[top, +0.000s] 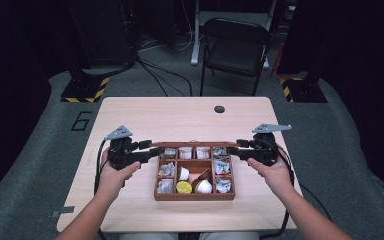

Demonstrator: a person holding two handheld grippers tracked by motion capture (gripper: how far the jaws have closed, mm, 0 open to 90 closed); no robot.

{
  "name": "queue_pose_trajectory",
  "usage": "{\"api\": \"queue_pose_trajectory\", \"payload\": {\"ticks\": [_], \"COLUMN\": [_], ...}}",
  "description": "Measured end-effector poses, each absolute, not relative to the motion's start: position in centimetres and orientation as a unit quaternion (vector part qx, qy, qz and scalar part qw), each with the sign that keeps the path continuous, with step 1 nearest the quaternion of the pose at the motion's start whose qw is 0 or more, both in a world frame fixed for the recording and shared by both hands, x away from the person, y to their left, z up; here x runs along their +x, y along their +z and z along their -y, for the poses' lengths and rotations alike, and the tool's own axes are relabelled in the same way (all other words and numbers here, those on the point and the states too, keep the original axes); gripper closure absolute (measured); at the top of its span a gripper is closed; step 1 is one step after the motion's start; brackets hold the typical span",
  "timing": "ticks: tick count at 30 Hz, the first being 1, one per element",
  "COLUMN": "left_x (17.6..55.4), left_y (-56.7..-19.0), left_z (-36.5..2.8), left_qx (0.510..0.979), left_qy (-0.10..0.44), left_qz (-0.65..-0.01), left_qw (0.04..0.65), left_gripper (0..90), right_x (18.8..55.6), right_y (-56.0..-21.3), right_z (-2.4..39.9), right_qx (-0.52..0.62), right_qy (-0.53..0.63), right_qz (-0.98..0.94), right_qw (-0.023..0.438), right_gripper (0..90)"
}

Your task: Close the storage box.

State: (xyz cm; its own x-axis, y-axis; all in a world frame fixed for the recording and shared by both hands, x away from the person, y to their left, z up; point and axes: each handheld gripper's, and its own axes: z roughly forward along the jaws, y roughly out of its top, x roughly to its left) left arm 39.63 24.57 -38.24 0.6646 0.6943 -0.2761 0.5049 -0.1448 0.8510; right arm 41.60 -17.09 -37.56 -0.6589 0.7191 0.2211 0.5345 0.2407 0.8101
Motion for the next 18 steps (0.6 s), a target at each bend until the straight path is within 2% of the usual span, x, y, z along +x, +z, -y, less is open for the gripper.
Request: {"api": "queue_pose_trajectory", "payload": {"ticks": [18], "left_x": [37.0], "left_y": [-40.2], "left_z": [-24.5], "left_qx": [0.758], "left_qy": [0.101], "left_qz": [-0.393], "left_qw": [0.511], "left_gripper": [44.4], "right_x": [39.1], "right_y": [-39.9], "right_z": [17.2], "right_qx": [0.401], "right_qy": [0.469], "right_qz": [-0.780], "right_qw": [0.104], "right_gripper": [46.5]}}
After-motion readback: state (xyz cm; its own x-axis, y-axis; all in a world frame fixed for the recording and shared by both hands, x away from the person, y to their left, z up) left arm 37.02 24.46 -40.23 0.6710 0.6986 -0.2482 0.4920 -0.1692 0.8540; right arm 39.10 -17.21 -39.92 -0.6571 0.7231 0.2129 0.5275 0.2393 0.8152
